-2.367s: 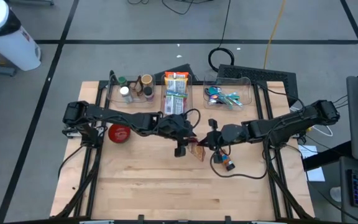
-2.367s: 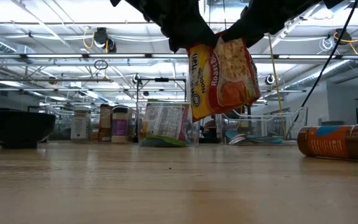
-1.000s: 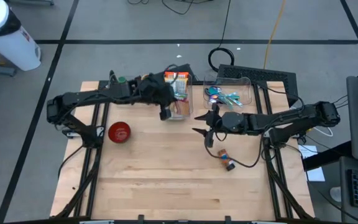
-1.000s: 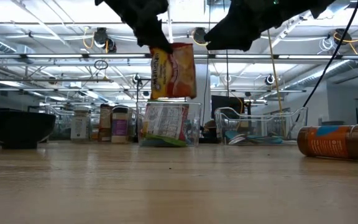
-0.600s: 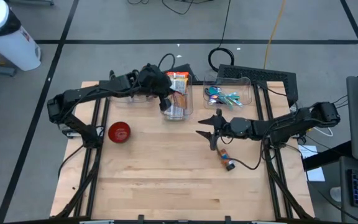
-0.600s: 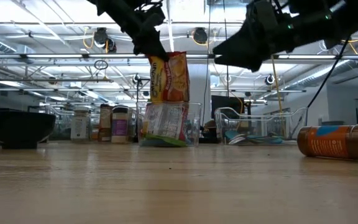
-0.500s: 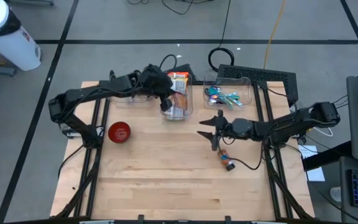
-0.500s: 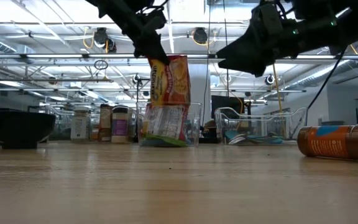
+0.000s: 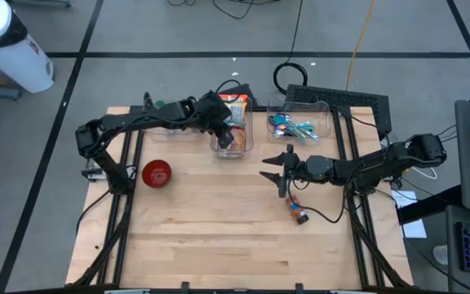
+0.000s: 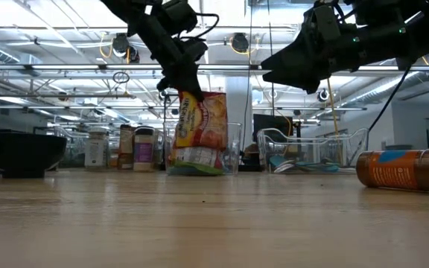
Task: Pick & Place Food Item
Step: Put the red noodle pack into the middle transparent bin
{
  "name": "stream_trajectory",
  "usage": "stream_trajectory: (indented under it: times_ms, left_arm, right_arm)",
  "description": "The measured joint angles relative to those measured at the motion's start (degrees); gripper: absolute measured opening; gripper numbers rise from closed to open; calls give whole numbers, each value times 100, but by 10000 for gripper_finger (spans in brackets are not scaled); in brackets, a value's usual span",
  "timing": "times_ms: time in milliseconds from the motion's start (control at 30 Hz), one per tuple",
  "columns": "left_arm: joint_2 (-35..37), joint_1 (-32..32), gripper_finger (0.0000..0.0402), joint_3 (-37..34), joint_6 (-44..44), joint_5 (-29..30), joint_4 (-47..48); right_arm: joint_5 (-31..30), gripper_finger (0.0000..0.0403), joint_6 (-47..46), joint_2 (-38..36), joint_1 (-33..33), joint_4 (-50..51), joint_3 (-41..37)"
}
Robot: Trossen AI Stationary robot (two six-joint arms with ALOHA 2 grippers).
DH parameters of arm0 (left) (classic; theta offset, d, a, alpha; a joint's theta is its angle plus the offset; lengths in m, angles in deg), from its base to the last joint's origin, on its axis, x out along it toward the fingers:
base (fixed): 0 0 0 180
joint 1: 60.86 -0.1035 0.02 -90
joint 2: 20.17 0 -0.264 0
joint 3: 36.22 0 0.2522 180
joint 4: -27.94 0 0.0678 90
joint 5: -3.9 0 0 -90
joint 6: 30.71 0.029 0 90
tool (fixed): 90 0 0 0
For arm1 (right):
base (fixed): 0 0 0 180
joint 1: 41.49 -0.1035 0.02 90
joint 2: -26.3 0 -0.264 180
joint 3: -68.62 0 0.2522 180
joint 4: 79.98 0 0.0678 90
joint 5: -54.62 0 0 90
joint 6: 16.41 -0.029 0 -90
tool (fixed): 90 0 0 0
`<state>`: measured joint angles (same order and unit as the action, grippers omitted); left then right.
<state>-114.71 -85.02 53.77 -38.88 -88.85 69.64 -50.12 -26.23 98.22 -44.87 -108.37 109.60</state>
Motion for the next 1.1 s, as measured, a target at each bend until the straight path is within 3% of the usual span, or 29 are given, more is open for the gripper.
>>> stream_trajectory:
  times_ms: [233, 667, 1100]
  left_arm:
    - [-270, -32, 6, 2, -308, 46, 129]
    - [-695, 34, 7, 11, -45, 354, 12]
    - [-480, -3, 122, -4, 358, 312, -183]
  right_arm:
    - [0, 208, 0, 0, 0, -33, 0]
    - [0, 208, 0, 0, 0, 61, -2]
    - [0, 208, 2, 0, 0, 59, -2]
